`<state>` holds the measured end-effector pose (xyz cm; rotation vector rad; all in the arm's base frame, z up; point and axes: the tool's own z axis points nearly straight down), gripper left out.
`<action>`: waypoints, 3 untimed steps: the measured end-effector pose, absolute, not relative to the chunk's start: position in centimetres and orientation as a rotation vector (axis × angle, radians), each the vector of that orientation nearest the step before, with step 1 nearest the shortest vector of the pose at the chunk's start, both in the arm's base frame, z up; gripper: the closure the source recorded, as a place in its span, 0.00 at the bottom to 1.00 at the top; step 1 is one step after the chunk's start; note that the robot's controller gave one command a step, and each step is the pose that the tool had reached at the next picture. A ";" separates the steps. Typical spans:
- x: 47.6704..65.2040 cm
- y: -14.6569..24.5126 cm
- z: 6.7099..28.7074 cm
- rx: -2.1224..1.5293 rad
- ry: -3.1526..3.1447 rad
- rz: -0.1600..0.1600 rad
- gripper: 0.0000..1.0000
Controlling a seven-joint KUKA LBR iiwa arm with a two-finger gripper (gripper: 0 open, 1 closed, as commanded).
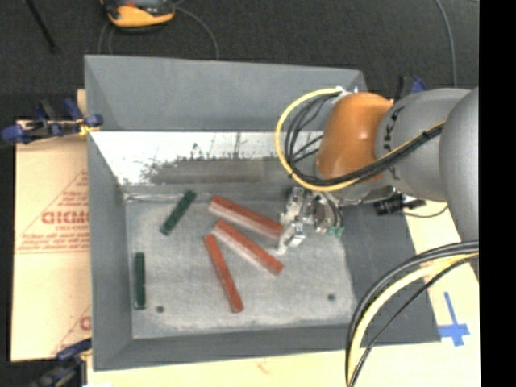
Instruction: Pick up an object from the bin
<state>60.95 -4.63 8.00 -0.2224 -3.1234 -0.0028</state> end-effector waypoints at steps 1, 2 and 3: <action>61.5 -4.7 7.9 -0.225 -3.162 0.000 0.00; 61.5 -4.7 7.9 -0.225 -3.161 0.000 0.00; 61.7 1.5 8.2 -0.547 -3.103 0.008 1.00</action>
Offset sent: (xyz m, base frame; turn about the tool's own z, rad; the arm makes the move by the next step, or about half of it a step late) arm 0.0000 0.0000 0.0000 0.0000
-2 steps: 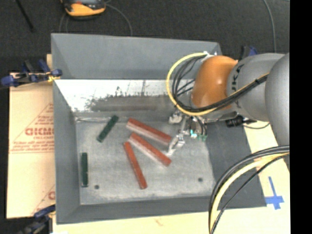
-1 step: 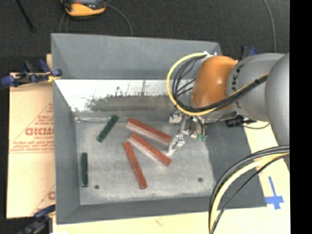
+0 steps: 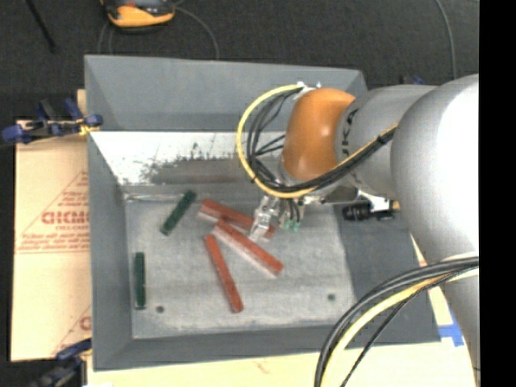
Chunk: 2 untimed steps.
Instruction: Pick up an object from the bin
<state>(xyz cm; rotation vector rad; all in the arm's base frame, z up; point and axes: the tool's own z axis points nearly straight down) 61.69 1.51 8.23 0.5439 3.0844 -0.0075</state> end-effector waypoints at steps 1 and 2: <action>62.0 1.6 8.0 0.541 3.062 0.000 0.00; 61.4 2.2 8.1 0.540 3.103 0.006 1.00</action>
Offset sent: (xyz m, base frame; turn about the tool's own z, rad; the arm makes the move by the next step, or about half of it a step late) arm 0.0000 0.0000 0.0000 0.0000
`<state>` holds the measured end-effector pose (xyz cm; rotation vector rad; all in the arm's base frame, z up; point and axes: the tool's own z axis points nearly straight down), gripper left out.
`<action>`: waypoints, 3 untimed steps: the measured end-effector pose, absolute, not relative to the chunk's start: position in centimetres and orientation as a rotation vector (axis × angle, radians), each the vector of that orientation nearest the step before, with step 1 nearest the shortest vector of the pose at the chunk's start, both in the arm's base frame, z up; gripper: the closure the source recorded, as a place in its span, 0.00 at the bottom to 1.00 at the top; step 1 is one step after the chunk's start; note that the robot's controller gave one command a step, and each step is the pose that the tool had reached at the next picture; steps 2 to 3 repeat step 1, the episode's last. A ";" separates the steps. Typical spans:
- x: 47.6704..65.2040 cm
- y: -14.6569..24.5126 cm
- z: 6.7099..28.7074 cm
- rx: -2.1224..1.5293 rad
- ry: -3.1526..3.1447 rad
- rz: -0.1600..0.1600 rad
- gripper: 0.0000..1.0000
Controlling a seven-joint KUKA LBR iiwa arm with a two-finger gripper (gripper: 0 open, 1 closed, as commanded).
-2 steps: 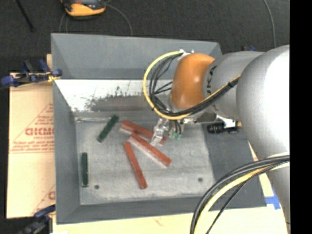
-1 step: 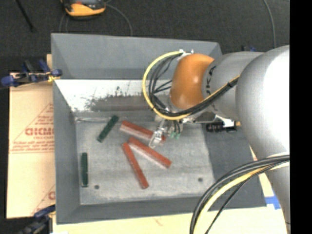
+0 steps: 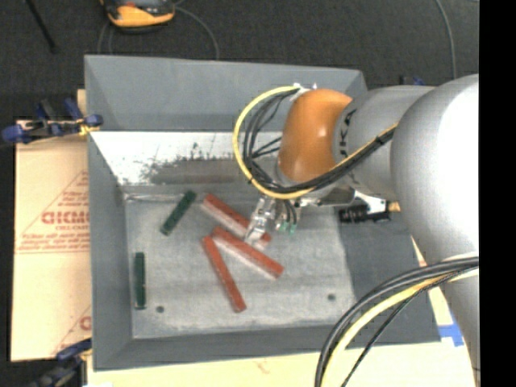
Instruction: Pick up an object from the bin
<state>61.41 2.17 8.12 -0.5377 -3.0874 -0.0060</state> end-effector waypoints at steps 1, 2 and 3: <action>62.0 1.9 8.0 -0.546 -3.125 -0.007 0.00; 62.0 1.9 8.0 -0.546 -3.125 -0.007 0.00; 62.0 1.9 8.0 -0.546 -3.125 -0.007 0.00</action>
Offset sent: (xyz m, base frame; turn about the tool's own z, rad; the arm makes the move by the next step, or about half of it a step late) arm 0.0000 0.0000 0.0000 0.0000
